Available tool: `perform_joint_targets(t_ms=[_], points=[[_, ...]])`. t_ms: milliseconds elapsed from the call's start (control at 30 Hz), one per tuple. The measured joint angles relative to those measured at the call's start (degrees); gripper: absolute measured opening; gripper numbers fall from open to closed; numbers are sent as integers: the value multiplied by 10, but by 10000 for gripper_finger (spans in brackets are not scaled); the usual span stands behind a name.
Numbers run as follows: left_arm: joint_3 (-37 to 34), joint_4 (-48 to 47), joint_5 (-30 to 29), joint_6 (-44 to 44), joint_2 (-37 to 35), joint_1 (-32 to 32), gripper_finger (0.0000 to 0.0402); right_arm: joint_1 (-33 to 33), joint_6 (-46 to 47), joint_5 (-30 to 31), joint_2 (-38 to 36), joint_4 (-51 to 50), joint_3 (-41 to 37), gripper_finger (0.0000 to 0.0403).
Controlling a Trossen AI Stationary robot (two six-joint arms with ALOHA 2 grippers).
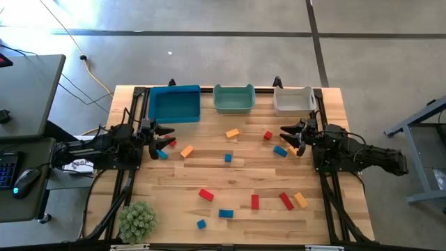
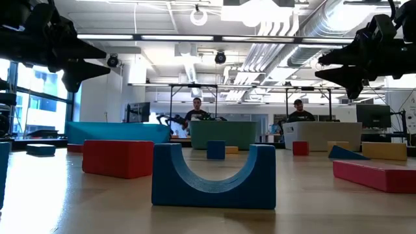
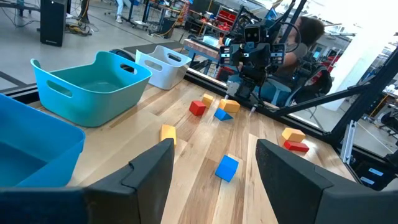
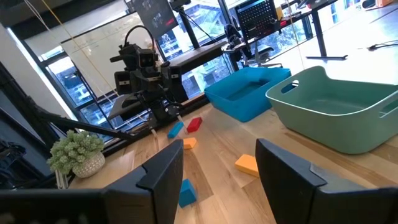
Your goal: Sort & place blocks by color
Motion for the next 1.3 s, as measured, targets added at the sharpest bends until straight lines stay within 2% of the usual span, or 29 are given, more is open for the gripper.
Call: perform_joint_targets(t_ms=[400, 667, 1000, 1133, 1300], points=[[0, 0, 0, 0, 0, 0, 216, 0, 58, 29, 0, 51, 5, 189], [0, 0, 0, 0, 0, 0, 216, 0, 54, 120, 0, 61, 65, 189], [0, 0, 1, -40, 0, 0, 216, 0, 16, 175, 22, 34, 168, 189], [0, 0, 1, -56, 0, 0, 216, 0, 5, 189, 60, -25, 229, 189], [0, 0, 1, -60, 0, 0, 216, 0, 26, 199, 123, -177, 319, 189]])
